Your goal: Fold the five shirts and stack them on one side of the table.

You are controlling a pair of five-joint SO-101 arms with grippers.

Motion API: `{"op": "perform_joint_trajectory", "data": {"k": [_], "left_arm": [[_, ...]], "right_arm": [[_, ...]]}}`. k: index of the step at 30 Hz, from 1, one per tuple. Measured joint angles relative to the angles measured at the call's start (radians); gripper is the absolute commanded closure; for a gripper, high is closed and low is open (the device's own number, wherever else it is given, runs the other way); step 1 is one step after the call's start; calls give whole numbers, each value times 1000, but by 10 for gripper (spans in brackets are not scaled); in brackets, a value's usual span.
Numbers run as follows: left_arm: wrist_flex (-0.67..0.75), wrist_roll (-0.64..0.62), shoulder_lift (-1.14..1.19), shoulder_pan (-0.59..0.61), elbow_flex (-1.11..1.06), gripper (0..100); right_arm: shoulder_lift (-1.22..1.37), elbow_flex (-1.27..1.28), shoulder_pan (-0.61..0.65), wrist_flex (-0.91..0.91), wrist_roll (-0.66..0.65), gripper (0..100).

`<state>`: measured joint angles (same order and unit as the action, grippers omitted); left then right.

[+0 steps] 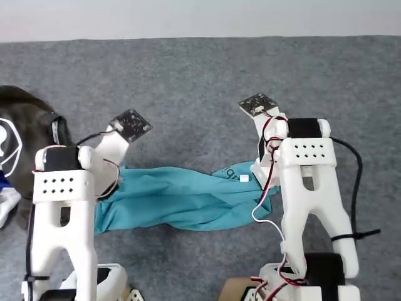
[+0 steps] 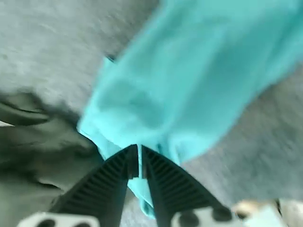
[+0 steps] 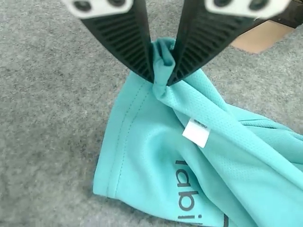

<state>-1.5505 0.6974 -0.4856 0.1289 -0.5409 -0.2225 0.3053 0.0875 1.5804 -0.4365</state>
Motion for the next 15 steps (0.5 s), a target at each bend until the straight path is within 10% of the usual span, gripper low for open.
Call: {"op": "perform_joint_trajectory", "data": {"k": [15], "left_arm": [[207,-37,486,155,124,949]], "right_arm": [[0,0,0,0,0,989]]}}
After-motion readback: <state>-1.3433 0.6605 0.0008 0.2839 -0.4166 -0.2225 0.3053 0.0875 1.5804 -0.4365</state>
